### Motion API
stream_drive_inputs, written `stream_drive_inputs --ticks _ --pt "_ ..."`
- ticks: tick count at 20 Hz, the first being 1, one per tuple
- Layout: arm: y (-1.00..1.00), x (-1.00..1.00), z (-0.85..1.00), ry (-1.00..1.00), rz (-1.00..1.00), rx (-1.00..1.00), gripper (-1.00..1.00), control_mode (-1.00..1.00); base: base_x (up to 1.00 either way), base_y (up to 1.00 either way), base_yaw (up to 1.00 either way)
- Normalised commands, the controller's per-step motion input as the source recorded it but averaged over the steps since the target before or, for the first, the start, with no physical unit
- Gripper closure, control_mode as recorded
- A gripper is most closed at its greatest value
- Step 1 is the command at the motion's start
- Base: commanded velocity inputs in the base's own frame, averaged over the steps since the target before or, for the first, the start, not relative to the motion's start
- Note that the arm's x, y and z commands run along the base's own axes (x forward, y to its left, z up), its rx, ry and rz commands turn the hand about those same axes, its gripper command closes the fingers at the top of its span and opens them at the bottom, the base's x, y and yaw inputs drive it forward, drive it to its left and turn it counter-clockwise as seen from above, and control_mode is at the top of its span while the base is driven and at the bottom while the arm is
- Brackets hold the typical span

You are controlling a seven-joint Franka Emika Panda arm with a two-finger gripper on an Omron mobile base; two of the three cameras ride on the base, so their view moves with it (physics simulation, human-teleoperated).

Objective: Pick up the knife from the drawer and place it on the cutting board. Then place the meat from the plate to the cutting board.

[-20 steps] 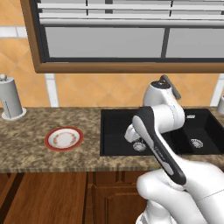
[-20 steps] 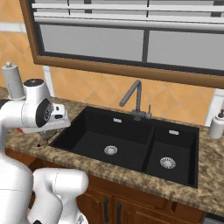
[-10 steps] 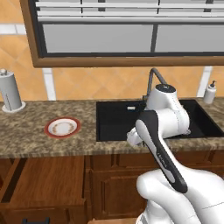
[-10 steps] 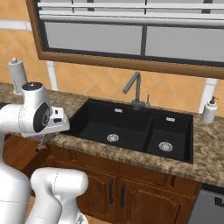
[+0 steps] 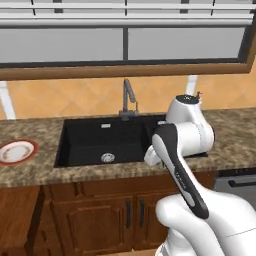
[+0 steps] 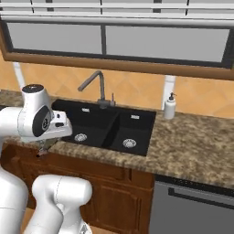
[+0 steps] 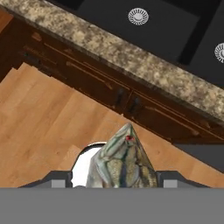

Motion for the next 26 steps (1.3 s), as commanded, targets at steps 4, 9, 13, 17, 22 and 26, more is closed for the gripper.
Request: stream_drive_inputs --ticks 4,9,13,17,22,26 --pt "0.0 0.0 0.0 0.0 0.0 0.0 1.0 1.0 -0.16 -1.0 -0.08" --pt "0.0 0.0 0.0 0.0 0.0 0.0 1.0 1.0 -0.03 -1.0 -0.06" --pt "0.0 0.0 0.0 0.0 0.0 0.0 1.0 1.0 0.0 -1.0 -0.09" --pt "0.0 0.0 0.0 0.0 0.0 0.0 1.0 1.0 0.02 -0.94 -0.02" --pt "0.0 0.0 0.0 0.0 0.0 0.0 1.0 1.0 0.09 -0.75 0.0" --pt "0.0 0.0 0.0 0.0 0.0 0.0 1.0 1.0 0.29 -0.73 0.0"
